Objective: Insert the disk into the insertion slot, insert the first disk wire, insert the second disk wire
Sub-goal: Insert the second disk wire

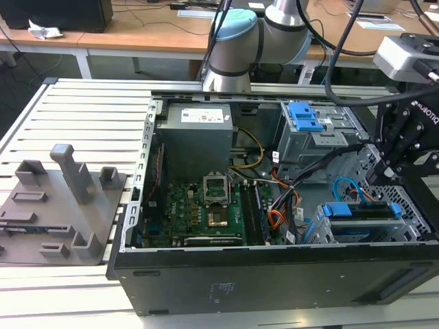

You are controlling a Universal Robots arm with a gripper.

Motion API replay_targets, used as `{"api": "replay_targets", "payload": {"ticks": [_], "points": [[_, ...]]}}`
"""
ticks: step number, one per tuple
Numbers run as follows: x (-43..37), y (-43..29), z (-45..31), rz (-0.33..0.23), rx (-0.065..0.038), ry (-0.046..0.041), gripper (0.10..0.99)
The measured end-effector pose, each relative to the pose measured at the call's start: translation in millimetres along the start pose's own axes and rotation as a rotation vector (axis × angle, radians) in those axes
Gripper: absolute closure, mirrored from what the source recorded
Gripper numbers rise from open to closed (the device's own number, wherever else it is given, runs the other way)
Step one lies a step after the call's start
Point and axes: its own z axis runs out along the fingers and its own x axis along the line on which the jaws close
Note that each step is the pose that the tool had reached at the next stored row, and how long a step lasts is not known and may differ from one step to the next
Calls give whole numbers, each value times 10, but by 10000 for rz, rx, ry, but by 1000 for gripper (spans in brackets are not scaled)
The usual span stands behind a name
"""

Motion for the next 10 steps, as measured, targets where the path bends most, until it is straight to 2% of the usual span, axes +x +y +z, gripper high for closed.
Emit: {"api": "replay_targets", "payload": {"ticks": [2,4,10], "points": [[1,22,-2,0,4,0,980],[7,89,4,2,30,-1,980],[7,93,4,1,31,1,980]]}}
